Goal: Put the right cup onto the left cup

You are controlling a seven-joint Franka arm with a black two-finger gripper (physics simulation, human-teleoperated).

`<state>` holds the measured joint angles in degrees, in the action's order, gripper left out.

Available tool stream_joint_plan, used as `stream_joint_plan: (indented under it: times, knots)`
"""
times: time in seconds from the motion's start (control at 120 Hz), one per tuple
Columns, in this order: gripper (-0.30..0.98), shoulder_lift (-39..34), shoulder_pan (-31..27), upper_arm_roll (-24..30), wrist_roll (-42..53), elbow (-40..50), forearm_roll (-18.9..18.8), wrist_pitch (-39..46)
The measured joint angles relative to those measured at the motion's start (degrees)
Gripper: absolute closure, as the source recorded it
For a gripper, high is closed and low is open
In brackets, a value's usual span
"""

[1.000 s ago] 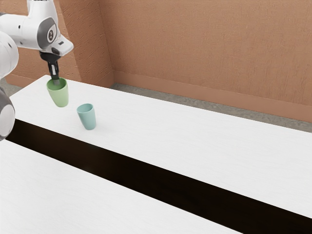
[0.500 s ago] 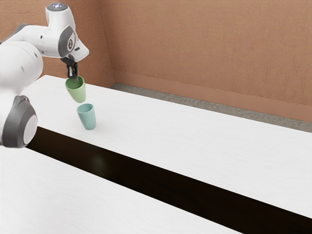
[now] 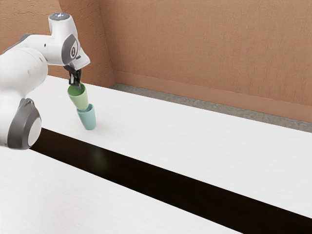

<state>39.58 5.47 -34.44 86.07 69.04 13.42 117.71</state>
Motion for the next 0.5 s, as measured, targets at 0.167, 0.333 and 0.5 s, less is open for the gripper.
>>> stream_joint_plan:
  times: [0.167, 0.333, 0.5]
  knots:
    - [0.79, 0.75, -0.09, 0.0, 1.33, 0.14, 0.24, 0.11]
    - [0.79, 1.14, -0.53, 0.0, 2.36, 0.15, 0.3, 0.33]
    - [0.79, 1.42, -0.85, 0.0, 3.34, 0.02, 0.28, 0.85]
